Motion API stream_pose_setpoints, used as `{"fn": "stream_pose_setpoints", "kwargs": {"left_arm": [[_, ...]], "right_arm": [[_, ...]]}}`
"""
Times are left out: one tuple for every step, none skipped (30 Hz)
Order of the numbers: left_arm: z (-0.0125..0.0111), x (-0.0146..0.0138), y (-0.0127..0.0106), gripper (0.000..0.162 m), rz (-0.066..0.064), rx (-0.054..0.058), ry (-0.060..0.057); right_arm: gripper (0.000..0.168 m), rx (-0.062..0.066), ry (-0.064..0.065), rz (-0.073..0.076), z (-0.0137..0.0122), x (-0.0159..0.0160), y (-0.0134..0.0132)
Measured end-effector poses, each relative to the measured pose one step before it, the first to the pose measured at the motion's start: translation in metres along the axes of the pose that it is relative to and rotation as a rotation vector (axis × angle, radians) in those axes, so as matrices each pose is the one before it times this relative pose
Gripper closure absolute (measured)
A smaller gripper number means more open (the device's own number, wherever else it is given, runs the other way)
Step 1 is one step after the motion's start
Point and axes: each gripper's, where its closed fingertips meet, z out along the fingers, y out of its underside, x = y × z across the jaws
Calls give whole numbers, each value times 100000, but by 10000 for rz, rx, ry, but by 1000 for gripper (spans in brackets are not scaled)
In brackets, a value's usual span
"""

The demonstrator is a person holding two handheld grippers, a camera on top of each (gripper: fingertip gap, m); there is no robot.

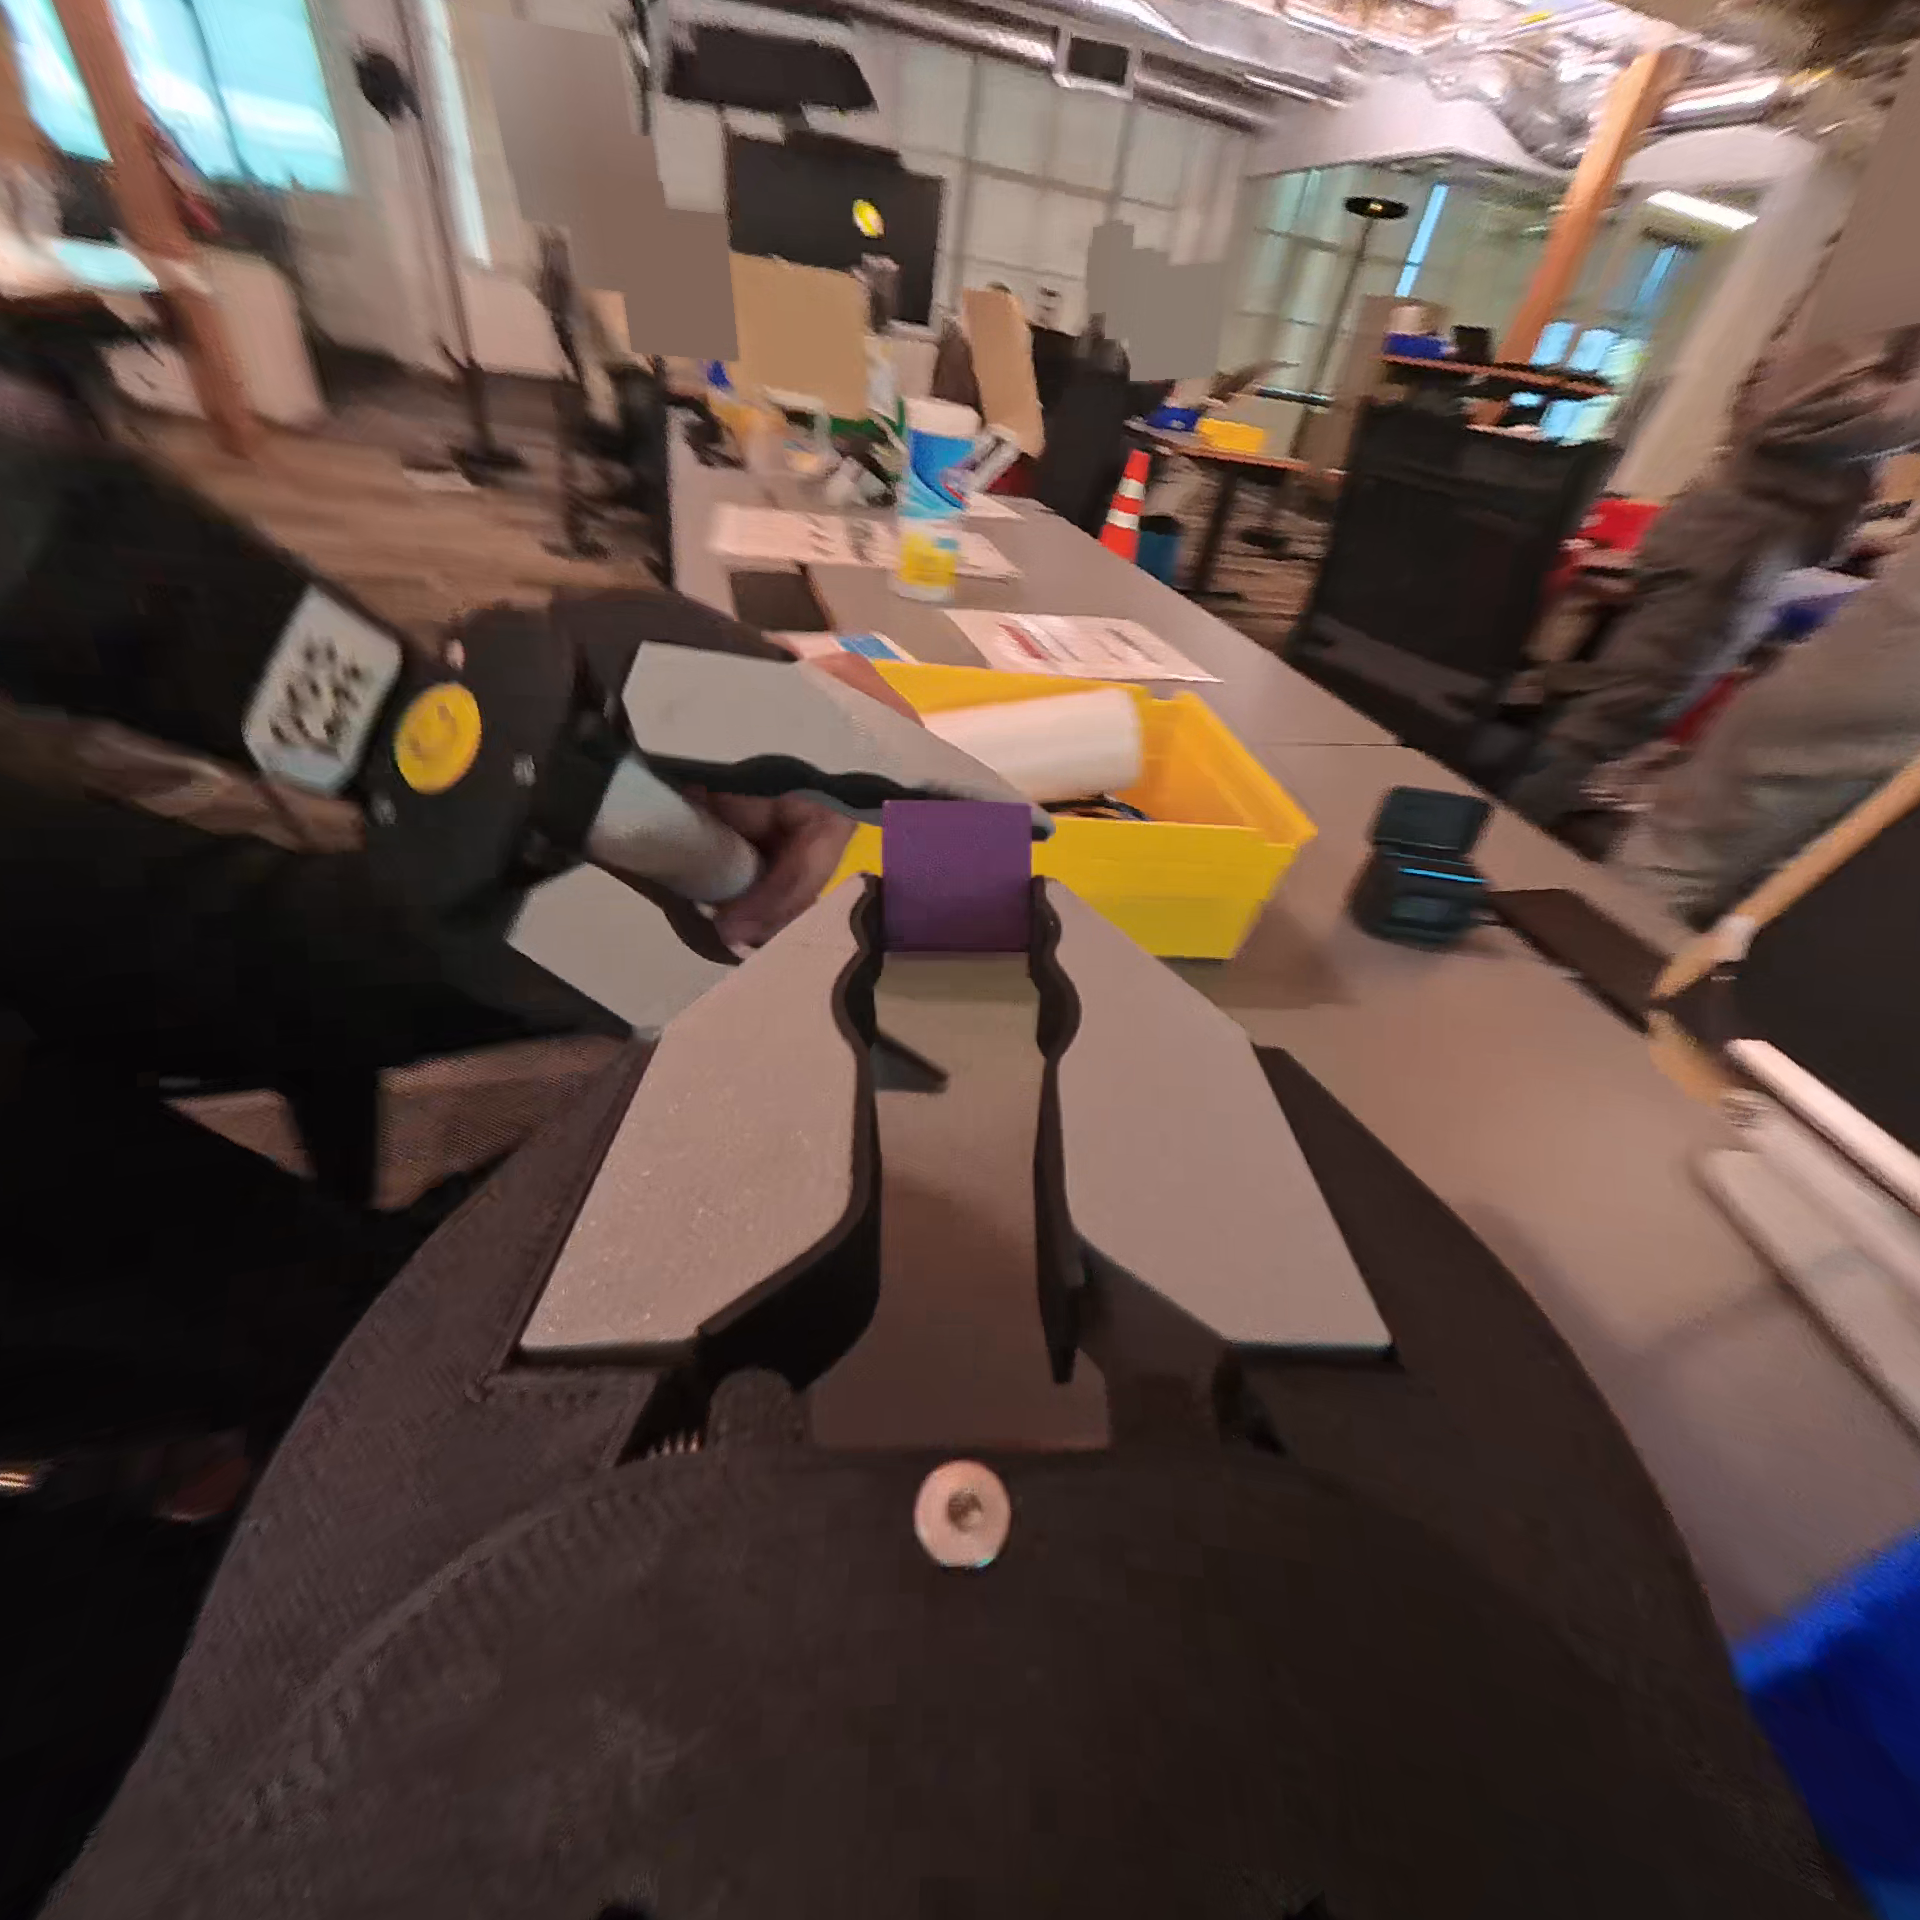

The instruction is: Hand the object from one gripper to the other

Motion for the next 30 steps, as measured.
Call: {"fn": "stream_pose_setpoints", "kwargs": {"left_arm": [[20,404,571,111,-530,-237,562],[6,342,493,108,-527,-196,513],[-22,138,316,105,-553,-91,397],[-72,-34,79,105,-609,32,299],[-77,-33,-101,105,-608,147,300],[-82,9,-210,106,-609,220,319],[-105,160,-259,106,-675,242,417],[-122,214,-254,106,-751,219,465],[-112,127,-262,106,-759,201,428],[-130,23,-301,105,-711,214,342],[-107,-69,-235,105,-592,182,247],[-71,-196,-111,105,-431,102,122],[-24,-338,-2,105,-239,38,-23],[23,-399,133,107,-67,-20,-121],[67,-253,294,110,70,-105,-76],[39,26,183,115,156,-69,61],[31,253,139,126,269,-101,152],[53,121,80,133,234,-83,-1],[43,-97,-58,134,333,-8,-141],[-39,120,-214,134,405,94,-17],[-88,232,-304,135,387,102,39],[-104,21,-258,135,336,16,-137],[-114,-427,-116,136,549,-101,-441],[-158,-592,3,136,842,-143,-598],[-192,-408,-40,136,1007,-62,-531],[-212,-136,-171,136,1106,42,-398],[-210,125,-283,136,1199,95,-283],[-193,226,-278,136,1274,63,-257],[-161,-26,-253,135,1172,-16,-411],[-163,41,-381,135,977,49,-308]], "right_arm": [[143,-271,428,-591,-60,319,243],[144,-216,500,-638,-57,394,156],[143,-209,582,-731,-51,472,123],[143,-251,582,-849,-49,414,168],[143,-251,542,-928,-39,283,145],[143,-197,528,-937,-41,227,34],[143,-140,532,-943,-53,216,-72],[143,-126,513,-935,-45,183,-66],[143,-128,405,-930,-28,22,-40],[143,-42,232,-979,-28,-298,-98],[143,68,130,-1022,-19,-518,-183],[143,113,160,-985,31,-481,-231],[143,109,228,-834,71,-322,-239],[143,101,279,-580,116,-110,-240],[143,86,241,-327,143,5,-229],[142,20,70,-184,167,-149,-107],[143,-101,-63,-142,198,-319,91],[143,-190,-54,-159,185,-306,270],[143,-102,128,-183,89,-47,172],[143,78,263,-163,-64,149,-25],[143,210,333,-63,-176,248,-179],[144,199,295,111,-230,245,-161],[143,133,87,429,-198,151,-47],[137,70,-357,771,-170,-161,15],[133,8,-632,1050,-177,-285,63],[134,88,-752,1241,-230,-302,-82],[133,185,-933,1278,-331,-560,-263],[132,232,-926,1123,-376,-635,-337],[133,340,-635,926,-403,-350,-448],[131,422,-440,798,-388,-160,-496]]}}
